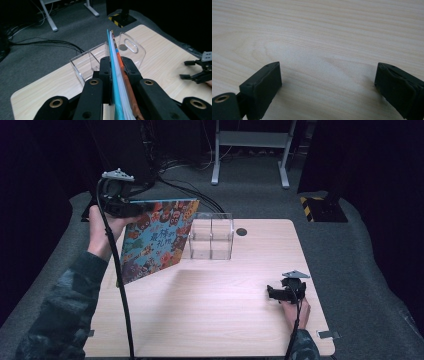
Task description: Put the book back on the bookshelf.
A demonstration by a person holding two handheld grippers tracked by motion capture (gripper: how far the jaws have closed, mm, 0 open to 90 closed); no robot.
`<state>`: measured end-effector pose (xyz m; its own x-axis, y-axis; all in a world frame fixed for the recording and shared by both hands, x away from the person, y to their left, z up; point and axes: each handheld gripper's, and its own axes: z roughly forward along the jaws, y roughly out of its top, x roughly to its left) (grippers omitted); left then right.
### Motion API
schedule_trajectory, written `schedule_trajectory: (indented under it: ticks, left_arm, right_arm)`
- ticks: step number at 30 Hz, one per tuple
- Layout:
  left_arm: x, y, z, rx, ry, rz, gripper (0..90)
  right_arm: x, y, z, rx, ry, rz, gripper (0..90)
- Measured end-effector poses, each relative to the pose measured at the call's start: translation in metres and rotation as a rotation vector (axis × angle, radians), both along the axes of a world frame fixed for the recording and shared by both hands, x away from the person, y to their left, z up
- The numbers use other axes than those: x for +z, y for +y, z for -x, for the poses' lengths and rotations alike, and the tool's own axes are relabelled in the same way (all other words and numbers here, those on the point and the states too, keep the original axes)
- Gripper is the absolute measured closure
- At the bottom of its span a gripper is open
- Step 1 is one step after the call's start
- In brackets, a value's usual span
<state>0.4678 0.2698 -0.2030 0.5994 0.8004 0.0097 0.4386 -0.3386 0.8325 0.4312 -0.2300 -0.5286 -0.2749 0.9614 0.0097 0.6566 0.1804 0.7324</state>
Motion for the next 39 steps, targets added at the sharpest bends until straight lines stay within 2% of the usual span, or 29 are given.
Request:
schedule_trajectory:
  ticks: [5,9,13,20,24,27,28,31,34,39]
  left_arm:
    - [-0.004,-0.006,-0.012,0.03,-0.002,-0.007,80.2]
    - [-0.007,-0.007,-0.022,0.061,-0.006,0.022,80.3]
    - [-0.009,-0.01,-0.028,0.09,-0.017,0.02,80.2]
    - [-0.017,-0.014,-0.039,0.138,-0.042,0.044,80.2]
    - [-0.03,-0.016,-0.047,0.169,-0.065,0.07,80.2]
    - [-0.04,-0.015,-0.052,0.184,-0.06,0.083,80.2]
    - [-0.043,-0.014,-0.051,0.198,-0.077,0.114,80.2]
    - [-0.046,-0.009,-0.049,0.198,-0.075,0.129,80.1]
    - [-0.047,-0.006,-0.045,0.19,-0.074,0.131,80.0]
    - [-0.053,0.004,-0.023,0.155,-0.066,0.111,80.1]
  right_arm:
    - [0.0,0.0,0.0,0.0,0.0,0.0,6.7]
    - [0.0,0.0,0.0,0.0,0.0,0.0,6.7]
    - [0.0,0.0,0.0,-0.004,0.0,-0.004,6.7]
    - [0.0,0.0,0.0,-0.004,-0.001,-0.004,6.8]
    - [0.0,0.001,0.0,-0.005,-0.001,-0.007,7.0]
    - [0.0,0.001,0.0,-0.005,-0.001,-0.01,7.1]
    - [0.0,0.001,0.0,-0.005,-0.002,-0.01,7.2]
    - [0.0,0.001,0.0,-0.003,-0.003,-0.008,7.6]
    - [0.0,0.001,0.001,-0.003,-0.003,-0.009,7.8]
    - [0.0,0.001,0.001,-0.002,-0.002,-0.001,8.0]
